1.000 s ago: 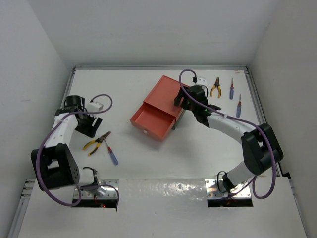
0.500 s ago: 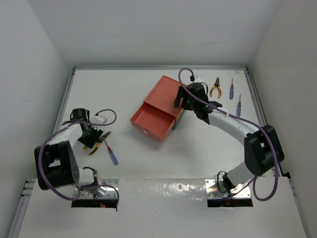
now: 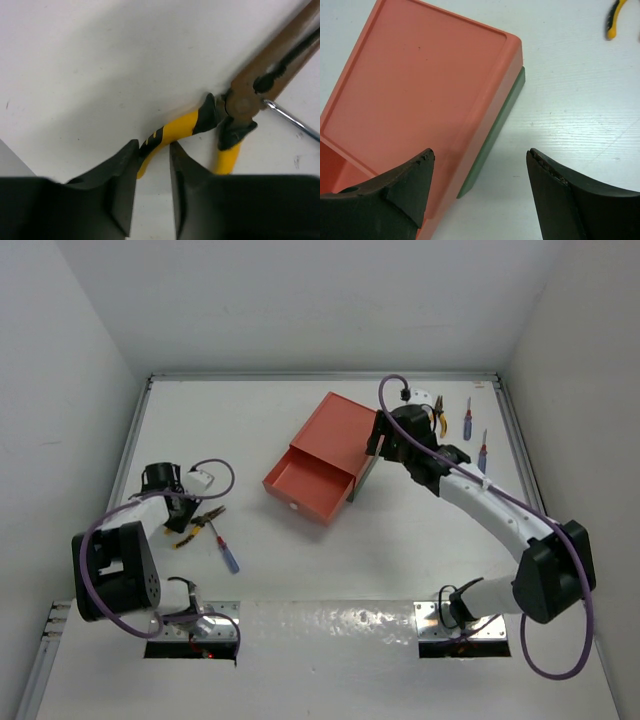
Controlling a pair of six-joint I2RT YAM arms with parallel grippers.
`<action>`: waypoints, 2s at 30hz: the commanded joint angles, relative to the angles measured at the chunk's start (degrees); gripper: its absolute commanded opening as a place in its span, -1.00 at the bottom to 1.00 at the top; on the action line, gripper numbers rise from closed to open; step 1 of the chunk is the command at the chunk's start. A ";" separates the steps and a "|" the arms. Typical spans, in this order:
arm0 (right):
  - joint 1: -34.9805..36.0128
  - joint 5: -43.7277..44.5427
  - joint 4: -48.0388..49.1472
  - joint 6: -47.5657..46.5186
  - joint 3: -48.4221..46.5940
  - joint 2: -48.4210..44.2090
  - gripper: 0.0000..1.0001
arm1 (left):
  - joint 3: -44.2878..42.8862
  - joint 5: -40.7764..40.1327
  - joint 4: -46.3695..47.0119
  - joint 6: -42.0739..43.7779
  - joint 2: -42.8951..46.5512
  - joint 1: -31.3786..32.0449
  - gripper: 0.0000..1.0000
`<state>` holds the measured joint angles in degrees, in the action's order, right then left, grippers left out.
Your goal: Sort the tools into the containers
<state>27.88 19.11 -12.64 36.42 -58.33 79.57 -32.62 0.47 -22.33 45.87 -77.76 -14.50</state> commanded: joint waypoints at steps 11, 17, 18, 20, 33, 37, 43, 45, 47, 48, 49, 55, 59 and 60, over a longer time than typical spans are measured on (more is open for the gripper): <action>0.07 0.67 -0.01 -0.12 -3.52 -0.14 0.48 | 1.25 5.16 0.71 2.56 -7.32 -5.62 -1.00; -0.54 -0.21 -1.95 0.49 -10.32 6.73 0.54 | -2.18 7.53 -3.34 1.07 -3.90 -6.33 -1.00; -0.81 -0.83 -1.77 1.19 -10.58 7.17 0.54 | -2.71 7.53 -3.42 0.72 -2.50 -6.41 -1.00; -1.16 -1.53 -1.16 1.89 -10.49 8.49 0.53 | -4.02 8.23 -3.77 -0.60 -0.22 -6.77 -1.00; -1.51 -5.65 4.29 1.90 -5.92 10.60 0.53 | -13.15 12.45 -8.25 -6.40 -0.55 -7.38 -1.00; -3.09 -8.12 4.21 4.08 -6.01 12.27 0.53 | -17.56 13.42 -10.89 -7.81 -0.29 -7.29 -1.00; -4.24 -8.12 5.16 6.11 -4.96 13.24 0.50 | -17.48 12.54 -9.32 -7.64 -0.20 -7.38 -1.00; -4.24 -8.92 5.35 6.20 -5.13 13.68 0.50 | -14.85 11.84 -7.74 -6.59 -0.38 -7.30 -1.00; -4.24 -9.36 5.44 6.29 -5.31 14.38 0.49 | -12.39 10.44 -4.32 -5.09 -0.73 -7.30 -1.00; -4.24 -9.36 5.61 6.38 -5.31 14.47 0.49 | -9.68 10.17 -3.09 -4.48 -1.43 -7.29 -1.00; -4.24 -9.36 5.61 6.47 -5.22 14.47 0.49 | -8.44 9.82 -1.86 -4.12 -1.96 -7.38 -1.00; -4.24 -8.39 6.31 6.73 -2.59 13.07 0.49 | -4.29 9.19 4.04 -3.77 -6.97 -7.38 -1.00; -4.24 -7.60 7.02 6.99 -0.65 11.93 0.49 | -5.17 9.90 4.31 -3.86 -8.46 -7.29 -1.00; -4.24 -7.34 7.19 6.99 -0.39 11.75 0.49 | -5.26 10.16 4.14 -3.68 -8.99 -7.29 -1.00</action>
<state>23.53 10.39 -4.16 43.75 -60.73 92.66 -38.41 9.76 -21.56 41.39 -83.15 -21.10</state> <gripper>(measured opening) 0.744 0.116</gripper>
